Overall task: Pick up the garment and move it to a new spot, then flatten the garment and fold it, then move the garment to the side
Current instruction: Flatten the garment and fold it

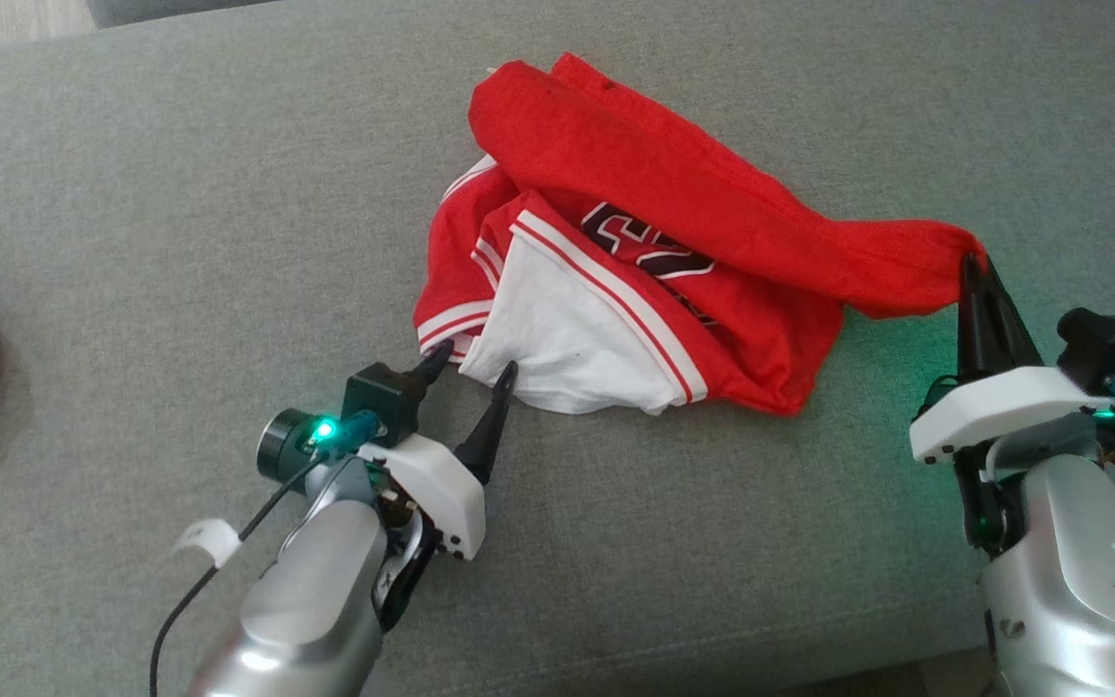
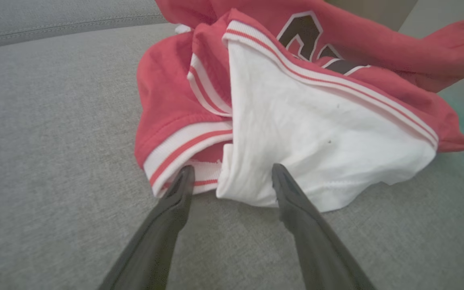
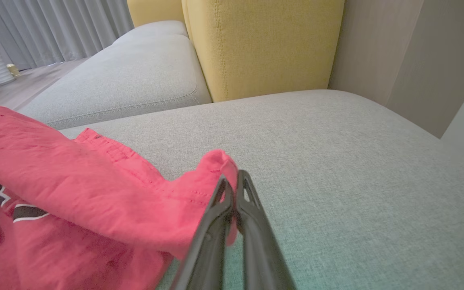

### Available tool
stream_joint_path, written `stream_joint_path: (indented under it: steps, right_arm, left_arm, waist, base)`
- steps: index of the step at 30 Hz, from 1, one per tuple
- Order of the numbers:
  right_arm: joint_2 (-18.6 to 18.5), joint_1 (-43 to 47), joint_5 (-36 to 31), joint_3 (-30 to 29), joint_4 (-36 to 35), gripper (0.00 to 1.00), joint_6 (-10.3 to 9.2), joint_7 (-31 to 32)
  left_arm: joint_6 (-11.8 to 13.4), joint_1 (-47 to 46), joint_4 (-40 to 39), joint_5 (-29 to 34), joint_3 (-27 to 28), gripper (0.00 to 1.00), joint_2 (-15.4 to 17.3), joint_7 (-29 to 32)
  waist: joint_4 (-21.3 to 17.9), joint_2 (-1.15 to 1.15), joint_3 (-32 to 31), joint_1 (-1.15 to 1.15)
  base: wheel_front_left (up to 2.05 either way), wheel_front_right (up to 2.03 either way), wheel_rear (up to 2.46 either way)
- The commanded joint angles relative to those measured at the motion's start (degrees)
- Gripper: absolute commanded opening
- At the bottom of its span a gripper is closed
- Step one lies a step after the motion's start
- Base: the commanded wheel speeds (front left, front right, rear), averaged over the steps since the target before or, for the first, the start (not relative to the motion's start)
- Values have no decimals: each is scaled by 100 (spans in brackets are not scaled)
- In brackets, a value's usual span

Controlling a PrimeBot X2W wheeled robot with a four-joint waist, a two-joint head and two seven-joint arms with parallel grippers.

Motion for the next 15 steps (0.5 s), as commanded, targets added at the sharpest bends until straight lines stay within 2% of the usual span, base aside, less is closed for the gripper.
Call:
stream_joint_path:
  steps: [1, 3, 6, 7, 9, 10, 15]
  right_arm:
    - [2, -173, 2, 118, -123, 0, 23, -57]
    - [2, -176, -17, 97, -100, 0, 23, -57]
    - [2, -187, -37, 75, -56, 0, 23, -47]
    - [2, -197, -44, 72, -40, 0, 23, -46]
    - [2, -219, -55, 97, -5, 0, 23, -41]
    - [3, -234, -53, 105, 5, 0, 23, -41]
    - [3, -258, -59, 113, 38, 0, 23, -53]
  left_arm:
    - [-51, -246, -98, 42, 142, 100, 45, -30]
    - [-73, -237, -103, 35, 134, 90, 36, -30]
    - [-93, -200, -169, 42, 128, 93, 25, -30]
    - [-101, -187, -190, 44, 124, 84, 22, -30]
    - [-133, -139, -217, 6, 130, 13, 16, -30]
    - [-155, -125, -220, -6, 116, 0, 13, -30]
    - [-224, -100, -189, -86, 82, 0, 4, -30]
  waist:
    - [8, 0, -8, 0]
    - [25, 0, -27, 0]
    - [69, 0, -45, 0]
    - [86, 0, -58, 0]
    - [102, 0, -93, 0]
    - [110, 0, -103, 0]
    - [172, 0, -152, 0]
  base:
    - [0, 0, 0]
    - [0, 0, 0]
    - [0, 0, 0]
    - [0, 0, 0]
    - [0, 0, 0]
    - [0, 0, 0]
    - [0, 0, 0]
